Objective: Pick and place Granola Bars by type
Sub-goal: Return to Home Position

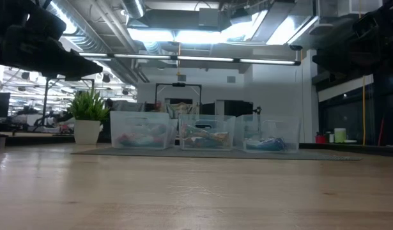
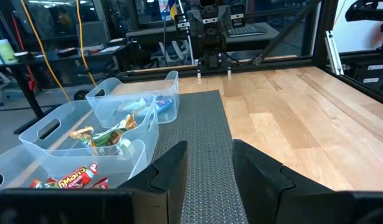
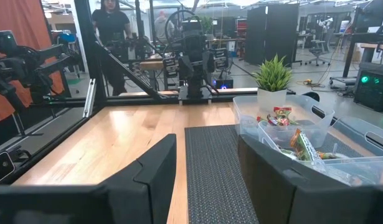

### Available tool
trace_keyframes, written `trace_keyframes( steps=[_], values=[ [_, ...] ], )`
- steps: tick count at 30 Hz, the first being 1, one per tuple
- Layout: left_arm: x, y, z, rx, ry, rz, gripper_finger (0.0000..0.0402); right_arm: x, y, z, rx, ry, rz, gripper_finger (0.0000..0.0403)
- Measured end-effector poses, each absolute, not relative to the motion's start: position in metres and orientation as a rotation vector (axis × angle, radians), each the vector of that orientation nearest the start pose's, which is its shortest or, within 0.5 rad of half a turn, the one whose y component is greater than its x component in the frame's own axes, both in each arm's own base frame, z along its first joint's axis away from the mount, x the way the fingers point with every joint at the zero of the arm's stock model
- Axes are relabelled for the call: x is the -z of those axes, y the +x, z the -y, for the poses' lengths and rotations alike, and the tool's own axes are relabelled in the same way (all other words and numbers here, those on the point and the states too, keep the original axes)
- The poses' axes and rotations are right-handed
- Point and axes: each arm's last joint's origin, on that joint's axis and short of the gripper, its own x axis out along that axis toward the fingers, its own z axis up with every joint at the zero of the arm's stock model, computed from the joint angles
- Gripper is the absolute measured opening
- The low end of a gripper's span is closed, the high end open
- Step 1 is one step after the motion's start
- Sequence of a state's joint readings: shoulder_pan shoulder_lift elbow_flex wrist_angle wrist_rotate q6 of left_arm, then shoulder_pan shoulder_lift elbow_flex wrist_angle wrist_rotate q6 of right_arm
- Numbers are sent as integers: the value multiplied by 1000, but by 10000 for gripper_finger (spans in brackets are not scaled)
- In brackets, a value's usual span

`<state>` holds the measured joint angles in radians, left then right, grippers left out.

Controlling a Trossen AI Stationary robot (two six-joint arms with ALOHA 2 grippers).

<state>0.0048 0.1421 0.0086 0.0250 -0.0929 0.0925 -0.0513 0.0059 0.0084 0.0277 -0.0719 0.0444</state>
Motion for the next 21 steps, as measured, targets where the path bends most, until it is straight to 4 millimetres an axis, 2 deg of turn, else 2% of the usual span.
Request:
trace_keyframes(
  steps=[13,21],
  values=[
    [-158,105,-3,-93,96,-106,120,-169,97,3,-21,43,29,174],
    [-170,97,-3,-93,90,38,120,-169,97,3,-20,43,30,174]
  ],
)
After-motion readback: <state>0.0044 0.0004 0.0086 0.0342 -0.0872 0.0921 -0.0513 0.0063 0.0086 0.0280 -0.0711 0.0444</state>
